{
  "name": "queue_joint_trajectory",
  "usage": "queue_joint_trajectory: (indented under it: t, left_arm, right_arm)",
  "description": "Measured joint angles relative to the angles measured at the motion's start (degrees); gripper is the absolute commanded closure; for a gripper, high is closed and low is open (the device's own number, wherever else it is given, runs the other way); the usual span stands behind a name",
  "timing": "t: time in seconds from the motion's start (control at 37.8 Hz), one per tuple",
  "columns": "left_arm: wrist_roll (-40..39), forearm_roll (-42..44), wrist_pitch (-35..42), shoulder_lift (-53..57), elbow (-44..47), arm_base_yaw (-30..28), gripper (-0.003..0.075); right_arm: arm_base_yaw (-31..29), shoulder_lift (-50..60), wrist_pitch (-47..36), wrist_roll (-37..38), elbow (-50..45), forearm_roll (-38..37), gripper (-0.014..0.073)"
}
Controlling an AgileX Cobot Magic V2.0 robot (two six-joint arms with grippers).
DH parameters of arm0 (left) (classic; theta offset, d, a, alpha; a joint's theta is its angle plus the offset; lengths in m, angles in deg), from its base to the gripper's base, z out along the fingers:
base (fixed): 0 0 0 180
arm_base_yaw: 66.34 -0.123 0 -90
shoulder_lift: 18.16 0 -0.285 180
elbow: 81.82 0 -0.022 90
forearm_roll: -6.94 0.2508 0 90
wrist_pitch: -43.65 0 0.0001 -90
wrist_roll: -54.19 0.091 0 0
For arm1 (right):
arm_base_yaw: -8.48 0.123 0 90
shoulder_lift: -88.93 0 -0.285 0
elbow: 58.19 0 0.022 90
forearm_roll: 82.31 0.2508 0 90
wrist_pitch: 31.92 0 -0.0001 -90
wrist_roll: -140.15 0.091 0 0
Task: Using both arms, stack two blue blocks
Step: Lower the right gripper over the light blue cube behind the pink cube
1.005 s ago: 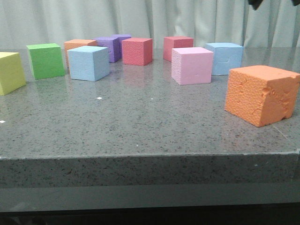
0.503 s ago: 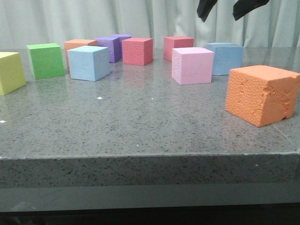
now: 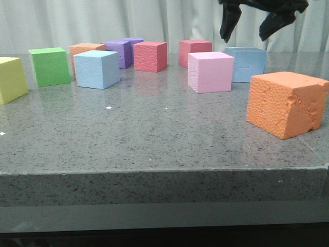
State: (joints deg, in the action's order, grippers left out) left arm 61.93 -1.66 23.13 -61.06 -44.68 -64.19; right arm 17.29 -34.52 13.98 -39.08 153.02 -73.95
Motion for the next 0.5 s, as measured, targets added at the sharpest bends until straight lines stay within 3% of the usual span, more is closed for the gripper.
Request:
queue_joint_trajectory:
  t: [0.32, 0.4, 0.5]
  left_arm:
    - [0.0, 0.0, 0.0, 0.0, 0.0, 0.0, 0.0103]
    - [0.0, 0.0, 0.0, 0.0, 0.0, 0.0, 0.0103]
    - [0.0, 0.0, 0.0, 0.0, 0.0, 0.0, 0.0103]
  right_arm:
    - [0.0, -2.7, 1.4, 0.0, 0.0, -0.1, -0.0043]
    - [0.0, -2.7, 1.7, 0.0, 0.1, -0.1, 0.0029]
    - [0.0, -2.7, 2.6, 0.0, 0.1, -0.1, 0.0191]
